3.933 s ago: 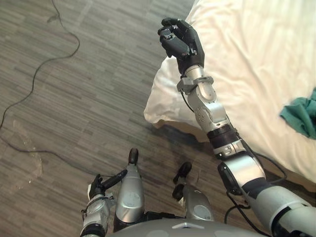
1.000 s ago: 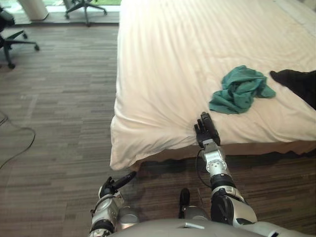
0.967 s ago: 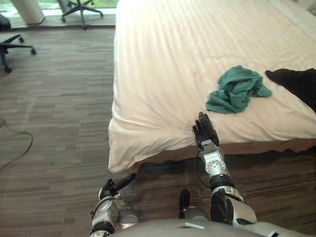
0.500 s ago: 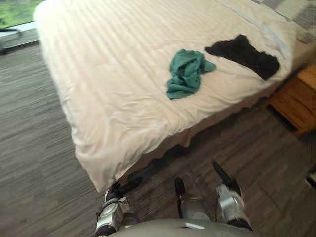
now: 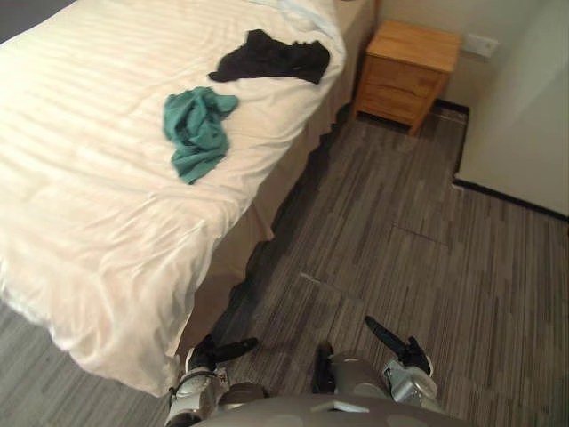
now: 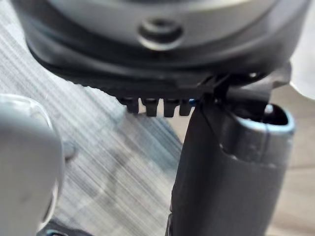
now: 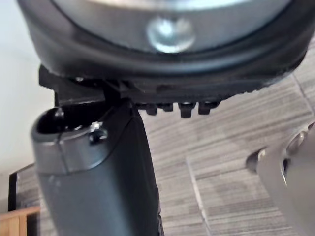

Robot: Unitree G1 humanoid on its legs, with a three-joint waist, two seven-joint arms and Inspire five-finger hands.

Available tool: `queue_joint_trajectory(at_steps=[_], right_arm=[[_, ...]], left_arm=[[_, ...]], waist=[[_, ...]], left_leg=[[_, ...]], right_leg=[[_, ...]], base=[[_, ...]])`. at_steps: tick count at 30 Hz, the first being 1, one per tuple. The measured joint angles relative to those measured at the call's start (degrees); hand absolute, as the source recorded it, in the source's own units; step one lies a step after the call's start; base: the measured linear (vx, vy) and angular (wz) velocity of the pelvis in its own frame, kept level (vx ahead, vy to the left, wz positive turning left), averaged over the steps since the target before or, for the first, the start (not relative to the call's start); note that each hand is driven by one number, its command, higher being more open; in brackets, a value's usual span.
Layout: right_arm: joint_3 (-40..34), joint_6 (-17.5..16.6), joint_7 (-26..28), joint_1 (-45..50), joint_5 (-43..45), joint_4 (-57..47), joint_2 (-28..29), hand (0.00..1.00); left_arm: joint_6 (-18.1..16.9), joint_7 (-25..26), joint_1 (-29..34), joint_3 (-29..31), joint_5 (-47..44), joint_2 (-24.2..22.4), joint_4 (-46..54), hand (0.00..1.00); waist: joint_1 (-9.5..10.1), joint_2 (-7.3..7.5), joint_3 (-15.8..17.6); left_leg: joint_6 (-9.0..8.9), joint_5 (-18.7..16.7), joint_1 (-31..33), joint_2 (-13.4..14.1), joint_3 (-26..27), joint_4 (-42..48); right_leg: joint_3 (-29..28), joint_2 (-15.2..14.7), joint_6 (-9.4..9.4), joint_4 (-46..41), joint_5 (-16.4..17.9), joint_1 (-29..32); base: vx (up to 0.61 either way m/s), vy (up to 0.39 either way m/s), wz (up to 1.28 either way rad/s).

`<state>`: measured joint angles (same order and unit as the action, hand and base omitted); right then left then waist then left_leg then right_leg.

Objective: Tidy up the quilt and then pick up the clothes from the bed and put them into the laundry hamper

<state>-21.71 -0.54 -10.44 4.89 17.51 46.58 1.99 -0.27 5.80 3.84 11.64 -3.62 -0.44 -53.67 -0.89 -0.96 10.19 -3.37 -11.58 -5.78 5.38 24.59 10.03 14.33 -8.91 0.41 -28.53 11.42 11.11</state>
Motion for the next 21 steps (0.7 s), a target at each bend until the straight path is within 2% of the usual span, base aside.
queue_joint_trajectory(at_steps=[1,2,3,5,9,10,11,12,13,16,19,21], right_arm=[[0.68,0.03,0.43,-0.22,-1.91,1.06,-0.12,1.0],[1.69,0.17,0.95,-1.33,-4.02,2.54,-0.93,1.0],[2.59,0.62,1.55,-1.33,-6.27,3.39,-1.67,1.0],[3.73,0.71,1.96,-1.11,-8.44,4.85,-2.4,1.0],[4.57,0.98,2.71,-1.31,-10.4,6.95,-3.51,1.0],[5.59,0.98,2.77,-1.36,-10.38,7.72,-4.0,1.0],[6.12,0.94,2.79,-1.39,-10.35,8.16,-4.98,1.0],[6.12,0.85,2.81,-1.58,-10.31,8.59,-5.49,1.0],[5.98,0.82,2.73,-2.05,-10.24,9.69,-6.53,1.0],[6.03,0.66,2.75,-2.46,-10.12,9.96,-6.99,1.0],[5.96,0.65,2.85,-2.57,-9.75,10.1,-5.95,1.0],[5.91,0.64,2.78,-2.5,-9.76,10.16,-5.76,1.0]], left_arm=[[0.04,-0.35,0.57,-0.77,-0.01,1.9,0.57,1.0],[0.19,-0.49,-0.09,-1.8,-0.03,2.07,-0.43,1.0],[0.22,-0.25,0.02,-2.14,-0.04,2.0,-0.98,1.0],[0.16,-0.12,0.75,-2.42,-0.06,1.36,-1.0,1.0],[-0.12,-0.88,0.14,-4.75,-0.27,1.33,-0.89,1.0],[-0.46,-0.9,-0.21,-5.29,-0.31,1.21,-0.86,1.0],[-0.94,-0.93,-0.53,-6.38,-0.35,0.97,-0.86,1.0],[-1.01,-0.98,-0.72,-6.68,-0.36,0.7,-0.87,1.0],[-0.92,-1.06,-1.11,-7.99,-0.35,0.2,-1.02,1.0],[-0.96,-1.28,-1.65,-9.14,-0.31,0.3,-0.97,1.0],[-0.69,-1.26,-1.49,-10.33,-0.24,1.96,-1.05,1.0],[-0.62,-1.27,-1.45,-11.58,-0.06,2.76,-1.43,1.0]], waist=[[0.44,0.95,-0.42],[0.38,-1.09,0.63],[0.31,-2.13,0.45],[-0.22,-2.43,0.36],[-0.75,-2.38,0.4],[-0.74,-2.45,0.42],[-0.62,-2.73,0.79],[-0.47,-3.07,1.04],[-0.3,-4.11,1.26],[-0.74,-5.42,0.85],[-0.36,-3.84,1.56],[-0.68,-3.55,1.44]], left_leg=[[-0.39,-0.63,-0.14,-0.62,1.91,-0.17],[-1.11,-1.04,-0.62,1.6,3.32,0.0],[-1.24,-0.94,-0.52,3.46,4.85,1.36],[-1.23,-0.94,-1.05,5.33,5.22,3.86],[-1.38,-1.21,-0.25,7.74,4.41,9.04],[-1.21,-1.31,1.3,7.43,0.63,11.83],[-1.43,-3.29,2.35,5.47,-7.44,12.06],[-1.68,-3.74,2.47,4.23,-11.25,11.59],[-1.55,-3.52,2.48,2.18,-16.36,8.65],[-1.68,-3.18,1.05,1.21,-16.41,3.48],[0.29,-1.96,0.25,-0.68,-17.44,0.37],[0.74,-0.95,0.02,-1.6,-19.26,-0.59]], right_leg=[[-2.95,-0.88,3.51,5.61,2.47,-1.88],[-3.92,2.03,3.14,8.48,-0.58,-2.96],[-5.49,4.65,2.27,13.92,-3.62,-5.22],[-7.83,6.97,1.79,18.24,-5.95,-7.51],[-10.95,9.39,1.09,24.38,-9.62,-10.26],[-11.79,9.52,0.74,25.5,-10.34,-10.79],[-12.51,9.36,0.68,25.82,-10.7,-11.04],[-12.86,9.28,0.75,25.82,-10.8,-11.12],[-13.44,9.06,0.89,25.8,-11.11,-11.23],[-13.09,8.64,2.42,28.06,-12.77,-11.52],[-11.64,6.93,2.91,33.05,-15.69,-13.91],[-9.7,5.98,2.93,33.06,-15.74,-14.75]], base=[[-0.03,-0.195,-1.03],[0.02,-0.184,-1.12],[0.01,-0.131,-0.95],[0.04,-0.1,-0.77],[0.02,-0.068,-0.52],[0.02,-0.006,-0.31],[0.01,0.033,-0.29],[-0.01,0.112,-0.31],[-0.03,0.163,-0.22],[-0.04,0.154,0.04],[-0.07,0.145,0.28],[-0.04,0.052,0.57]])
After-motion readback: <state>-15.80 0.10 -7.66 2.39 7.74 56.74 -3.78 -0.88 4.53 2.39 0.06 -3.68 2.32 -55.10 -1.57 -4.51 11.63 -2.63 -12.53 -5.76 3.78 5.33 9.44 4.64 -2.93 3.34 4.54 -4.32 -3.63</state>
